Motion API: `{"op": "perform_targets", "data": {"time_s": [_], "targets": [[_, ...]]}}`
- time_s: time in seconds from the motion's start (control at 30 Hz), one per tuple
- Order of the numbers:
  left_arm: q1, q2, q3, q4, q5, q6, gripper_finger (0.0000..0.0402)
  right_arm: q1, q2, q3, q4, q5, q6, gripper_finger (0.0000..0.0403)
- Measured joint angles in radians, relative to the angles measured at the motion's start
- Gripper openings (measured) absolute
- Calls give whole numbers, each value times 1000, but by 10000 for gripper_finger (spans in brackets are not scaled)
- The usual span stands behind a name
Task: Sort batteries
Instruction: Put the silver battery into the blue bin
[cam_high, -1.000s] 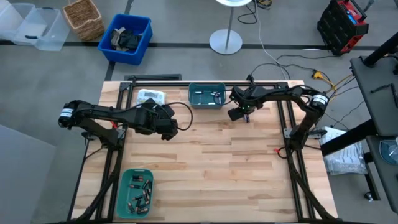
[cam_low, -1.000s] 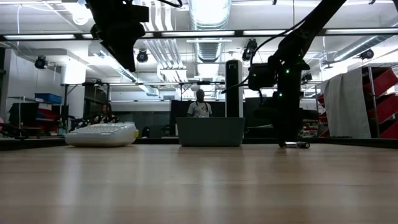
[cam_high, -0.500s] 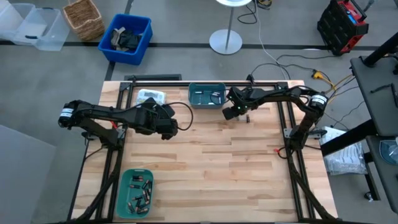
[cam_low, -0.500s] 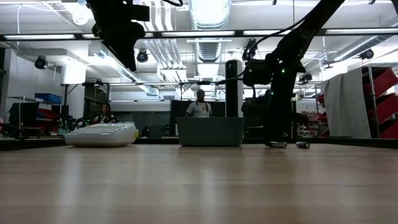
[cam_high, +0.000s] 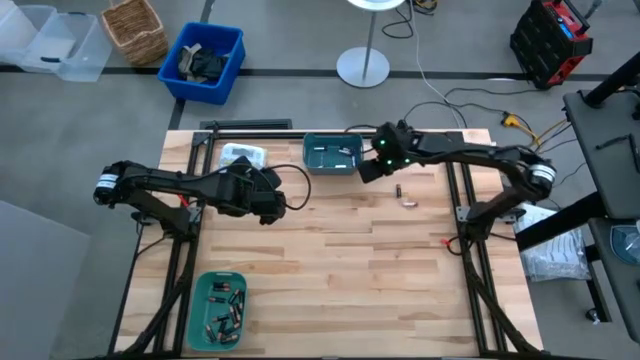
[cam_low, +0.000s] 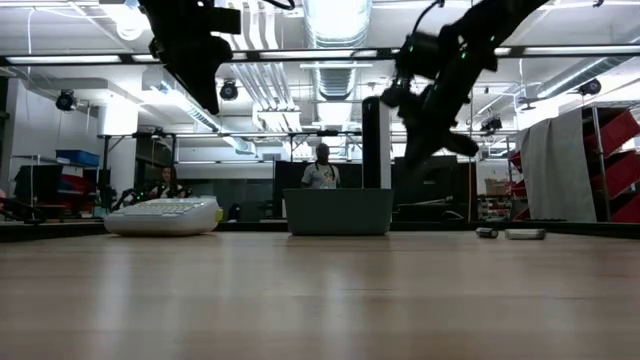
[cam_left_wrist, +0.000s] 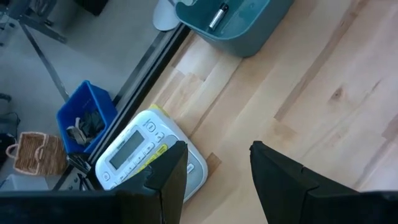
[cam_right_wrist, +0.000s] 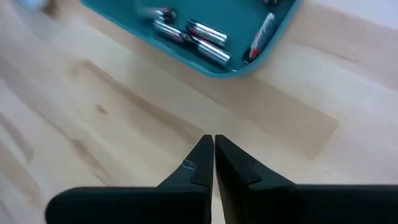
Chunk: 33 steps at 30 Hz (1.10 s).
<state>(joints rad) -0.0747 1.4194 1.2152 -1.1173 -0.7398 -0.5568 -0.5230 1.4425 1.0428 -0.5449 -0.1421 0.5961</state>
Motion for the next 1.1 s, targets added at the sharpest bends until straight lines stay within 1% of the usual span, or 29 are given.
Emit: {"op": "perform_targets", "data": {"time_s": [0.17,0.33,0.43,0.47,0.53,0.63,0.73,0.83,0.97,1.1], "targets": [[1,-6,0,-2,-11,2,156,-1,-104,0,1,12,33,7],[5,-9,0,-4,-12,16,156,0,-124,-2,-28,48,19,8],[7,-9,0,-4,-12,25,156,-14,-99,-2,-167,172,105,8],[7,-9,0,-4,-12,25,156,-28,-83,-5,-220,196,124,9],[8,-9,0,-3,-12,24,156,-54,-38,-11,-296,209,161,9],[9,-9,0,6,-12,25,156,-64,33,-19,-356,179,150,17],[10,-9,0,9,-12,25,156,-54,82,-19,-373,159,121,34],[10,-9,0,9,-11,25,156,-53,84,-11,-406,160,123,62],[10,-9,0,9,-4,25,155,-53,28,5,-532,168,153,103],[13,-9,0,10,-3,25,155,-48,-52,-22,-670,166,245,143]]}}
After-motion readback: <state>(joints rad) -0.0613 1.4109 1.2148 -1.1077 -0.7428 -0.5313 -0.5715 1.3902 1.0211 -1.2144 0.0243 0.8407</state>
